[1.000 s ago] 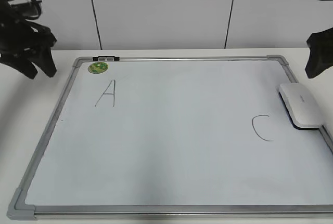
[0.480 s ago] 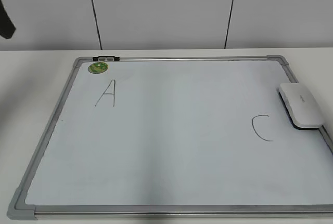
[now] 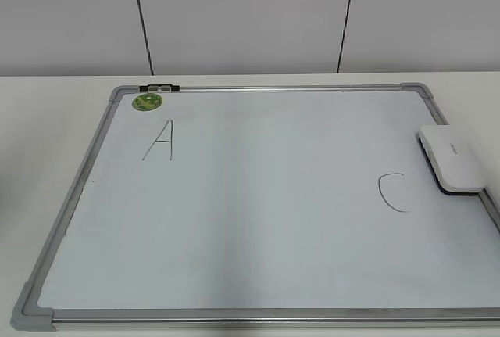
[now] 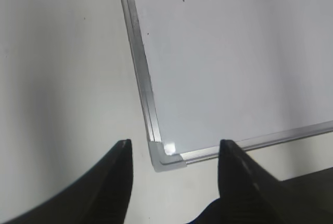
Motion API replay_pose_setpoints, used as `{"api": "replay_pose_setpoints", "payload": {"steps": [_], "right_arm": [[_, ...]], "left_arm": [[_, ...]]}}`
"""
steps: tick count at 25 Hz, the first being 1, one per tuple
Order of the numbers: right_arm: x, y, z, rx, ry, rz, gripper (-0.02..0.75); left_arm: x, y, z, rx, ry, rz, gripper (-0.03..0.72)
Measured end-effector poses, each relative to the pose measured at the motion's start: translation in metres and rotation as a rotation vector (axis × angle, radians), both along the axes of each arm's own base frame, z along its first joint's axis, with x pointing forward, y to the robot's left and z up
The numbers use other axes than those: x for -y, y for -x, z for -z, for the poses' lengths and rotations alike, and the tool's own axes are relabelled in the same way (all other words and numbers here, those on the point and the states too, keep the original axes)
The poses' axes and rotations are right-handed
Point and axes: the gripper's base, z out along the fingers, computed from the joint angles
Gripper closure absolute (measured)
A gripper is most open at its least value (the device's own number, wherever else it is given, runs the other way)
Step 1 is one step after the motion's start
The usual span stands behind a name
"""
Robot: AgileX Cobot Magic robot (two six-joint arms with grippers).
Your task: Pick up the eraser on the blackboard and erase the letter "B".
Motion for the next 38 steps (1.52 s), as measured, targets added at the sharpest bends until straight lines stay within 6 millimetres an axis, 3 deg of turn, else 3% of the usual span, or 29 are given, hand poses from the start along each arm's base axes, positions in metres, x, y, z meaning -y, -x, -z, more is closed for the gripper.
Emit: {"api": "replay_pose_setpoints", "payload": {"steps": [5,10,18,23,27,38], "right_arm": [[0.001,0.05,0.008,0.066,0.001,-0.002,0.146],[0.001,0.089,0.036,0.076,-0.002,-0.001,0.146],[0.001,0.14,0.082,0.142,-0.013,0.005,0.148],[0.006,0.155,0.103,0.169,0.018,0.042,0.148],[0.01,0.154,0.121,0.124,0.046,0.071,0.148],[0.01,0.148,0.124,0.173,0.042,0.087,0.149]], "left_arm": [[-0.001,0.052,0.006,0.059,0.001,0.002,0.298],[-0.002,0.094,0.025,0.099,0.003,0.0,0.298],[-0.003,0.138,0.068,0.111,0.005,-0.002,0.298],[-0.007,0.152,0.092,0.094,-0.017,-0.033,0.299],[-0.009,0.157,0.092,0.135,-0.031,-0.065,0.299],[-0.017,0.153,0.091,0.19,-0.112,-0.093,0.3]]}}
